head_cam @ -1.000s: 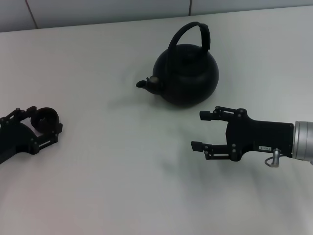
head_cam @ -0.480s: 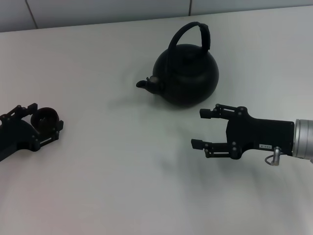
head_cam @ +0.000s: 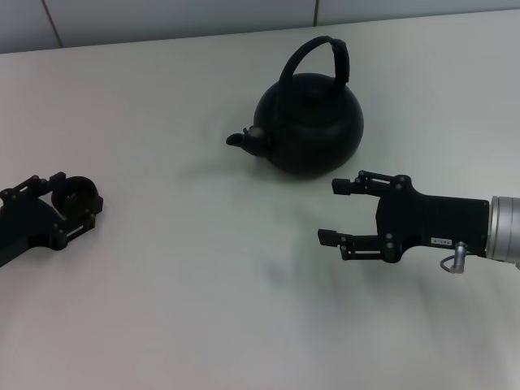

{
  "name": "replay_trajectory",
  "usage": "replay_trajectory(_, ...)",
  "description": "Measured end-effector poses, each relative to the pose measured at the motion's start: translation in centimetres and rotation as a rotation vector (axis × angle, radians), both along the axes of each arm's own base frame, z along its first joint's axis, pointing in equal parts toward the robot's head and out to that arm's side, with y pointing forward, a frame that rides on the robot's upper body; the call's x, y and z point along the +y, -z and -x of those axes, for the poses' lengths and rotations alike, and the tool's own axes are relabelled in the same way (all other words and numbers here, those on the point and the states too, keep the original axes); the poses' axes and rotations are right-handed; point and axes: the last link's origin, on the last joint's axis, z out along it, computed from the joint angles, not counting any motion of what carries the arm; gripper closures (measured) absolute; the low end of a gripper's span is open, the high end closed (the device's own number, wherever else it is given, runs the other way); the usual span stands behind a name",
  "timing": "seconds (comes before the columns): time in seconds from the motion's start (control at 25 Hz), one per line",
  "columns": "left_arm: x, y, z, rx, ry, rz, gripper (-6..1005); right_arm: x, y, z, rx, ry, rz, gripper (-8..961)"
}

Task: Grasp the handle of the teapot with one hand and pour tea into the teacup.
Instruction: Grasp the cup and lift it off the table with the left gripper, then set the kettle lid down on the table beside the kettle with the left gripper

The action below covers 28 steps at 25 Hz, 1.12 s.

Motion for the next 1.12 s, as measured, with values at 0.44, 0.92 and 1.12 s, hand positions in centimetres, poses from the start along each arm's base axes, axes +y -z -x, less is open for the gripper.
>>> replay_trajectory(0.44, 1.2, 2.5, -3.9, -0.043, 0.132, 0.109, 309, 0.0, 0.0, 0.0, 0.002, 0.0, 0.001, 141)
replay_trajectory(0.92, 2.4, 5.3, -7.5, -0.064, 0.232, 0.183, 309, -0.2, 0.3, 0.1, 0.006, 0.0, 0.009, 146)
replay_trajectory(1.12, 2.3, 5.5, -7.6, -0.067, 0.231, 0.187, 308, -0.2, 0.3, 0.1, 0.005, -0.002, 0.011, 150)
